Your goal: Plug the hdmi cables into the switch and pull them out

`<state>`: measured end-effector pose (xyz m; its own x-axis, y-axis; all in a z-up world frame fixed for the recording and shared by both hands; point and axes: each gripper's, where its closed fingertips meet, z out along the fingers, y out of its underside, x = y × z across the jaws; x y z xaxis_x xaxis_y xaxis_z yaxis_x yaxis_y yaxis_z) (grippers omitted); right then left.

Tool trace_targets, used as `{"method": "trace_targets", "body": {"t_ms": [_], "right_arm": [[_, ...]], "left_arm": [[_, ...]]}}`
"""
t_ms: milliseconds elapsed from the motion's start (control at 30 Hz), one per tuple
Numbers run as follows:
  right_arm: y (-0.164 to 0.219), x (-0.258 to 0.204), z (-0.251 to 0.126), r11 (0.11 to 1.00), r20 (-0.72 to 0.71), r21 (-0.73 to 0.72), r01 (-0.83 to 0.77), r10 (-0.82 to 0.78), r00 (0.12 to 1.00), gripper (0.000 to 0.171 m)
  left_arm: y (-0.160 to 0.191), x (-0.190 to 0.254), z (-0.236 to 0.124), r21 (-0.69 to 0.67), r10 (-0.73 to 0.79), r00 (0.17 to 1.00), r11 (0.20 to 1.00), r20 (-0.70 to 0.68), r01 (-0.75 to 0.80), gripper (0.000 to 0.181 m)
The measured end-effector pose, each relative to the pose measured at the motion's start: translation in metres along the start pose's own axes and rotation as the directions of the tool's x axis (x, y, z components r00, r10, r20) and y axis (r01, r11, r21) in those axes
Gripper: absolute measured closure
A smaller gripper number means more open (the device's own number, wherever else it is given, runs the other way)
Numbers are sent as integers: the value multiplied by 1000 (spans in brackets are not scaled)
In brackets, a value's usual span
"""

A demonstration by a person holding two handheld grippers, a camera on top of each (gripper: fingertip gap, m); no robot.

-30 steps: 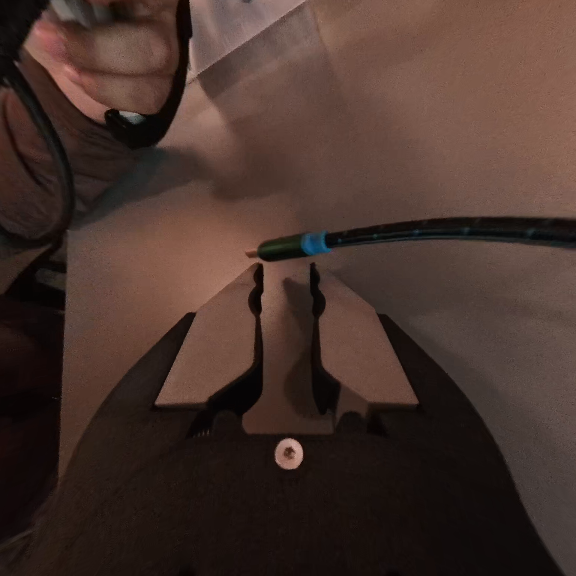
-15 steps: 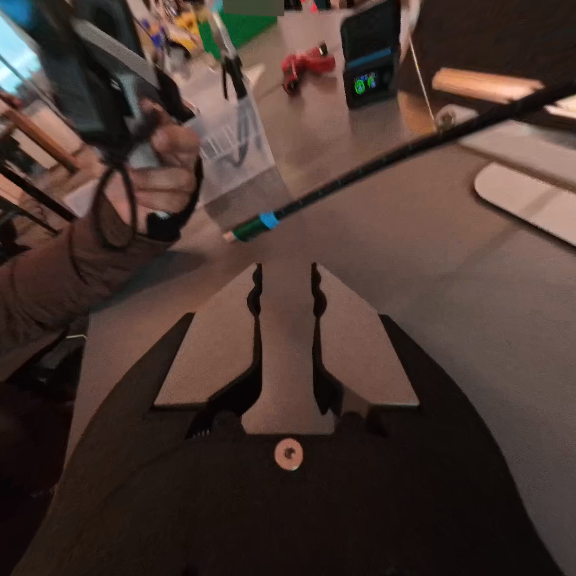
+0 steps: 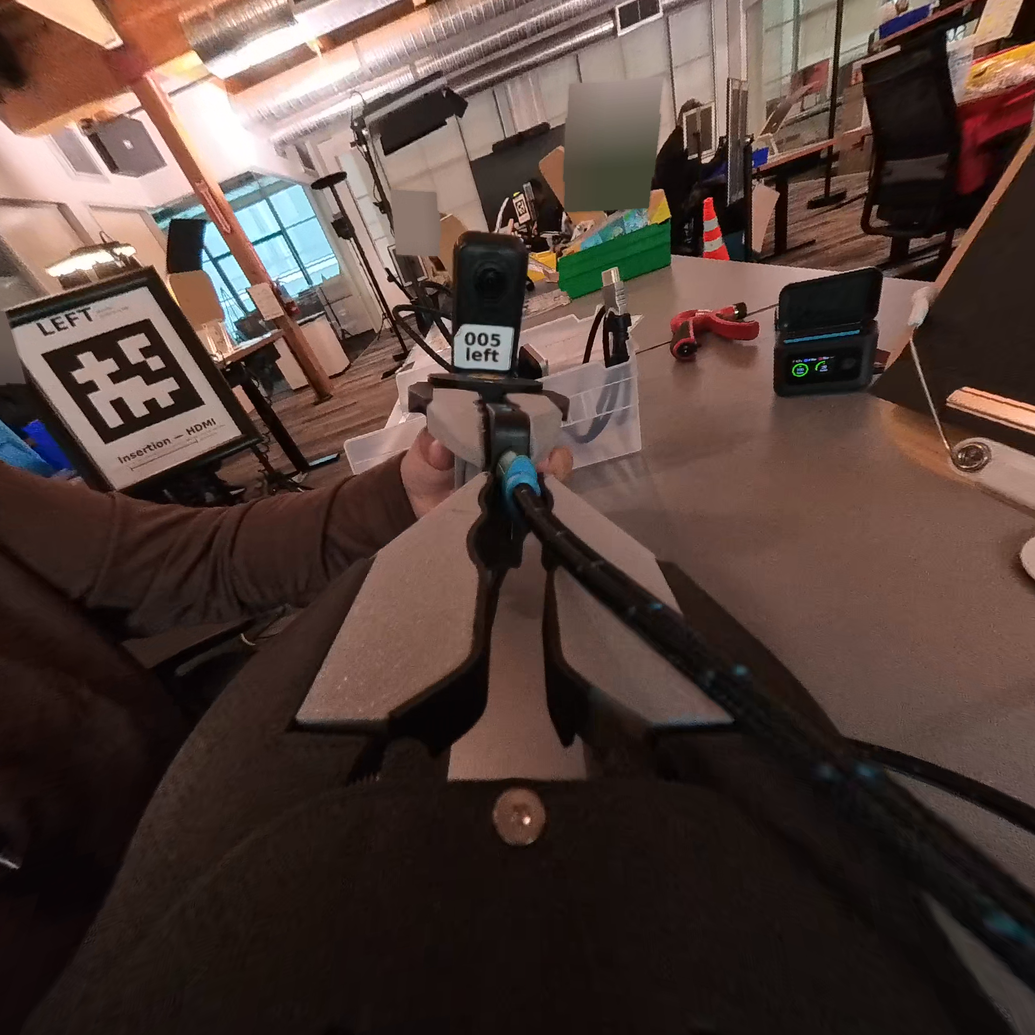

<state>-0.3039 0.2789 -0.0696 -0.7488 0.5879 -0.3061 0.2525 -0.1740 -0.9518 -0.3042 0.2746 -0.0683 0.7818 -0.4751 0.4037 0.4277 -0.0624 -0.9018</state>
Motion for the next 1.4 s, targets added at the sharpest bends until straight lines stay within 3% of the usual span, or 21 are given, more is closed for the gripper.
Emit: {"method": "trace_targets", "body": {"t_ms": [100, 200, 400, 600, 833, 1133, 1400], "right_arm": [[2, 2, 1, 1000, -16, -9, 2, -3, 1000, 160], [5, 5, 3, 1000, -26, -27, -9, 8, 1000, 161], [26, 3, 15, 990, -19, -138, -1, -1, 1000, 162], [9, 1, 8, 997, 48, -37, -68, 70, 996, 162], [12, -1, 1, 996, 19, -93, 10, -9, 1000, 152], [19, -1, 5, 990, -10, -125, 60, -62, 998, 160], [11, -7, 4, 999, 59, -44, -11, 13, 998, 161]], "left_arm": [[10, -2, -1, -70, -12, 1000, 997, 7, 12, 171], [36, -5, 1, -225, 0, 1000, 974, 19, 5, 170], [83, -18, 9, -487, 237, 968, 857, 84, -167, 169], [65, -12, 14, -381, 229, 971, 906, 71, -186, 171], [42, -8, 7, -268, 152, 986, 955, 67, -128, 171], [52, -4, 15, -277, 98, 995, 957, 27, -87, 170], [47, 1, 18, -235, 103, 995, 967, 6, -98, 170]]}}
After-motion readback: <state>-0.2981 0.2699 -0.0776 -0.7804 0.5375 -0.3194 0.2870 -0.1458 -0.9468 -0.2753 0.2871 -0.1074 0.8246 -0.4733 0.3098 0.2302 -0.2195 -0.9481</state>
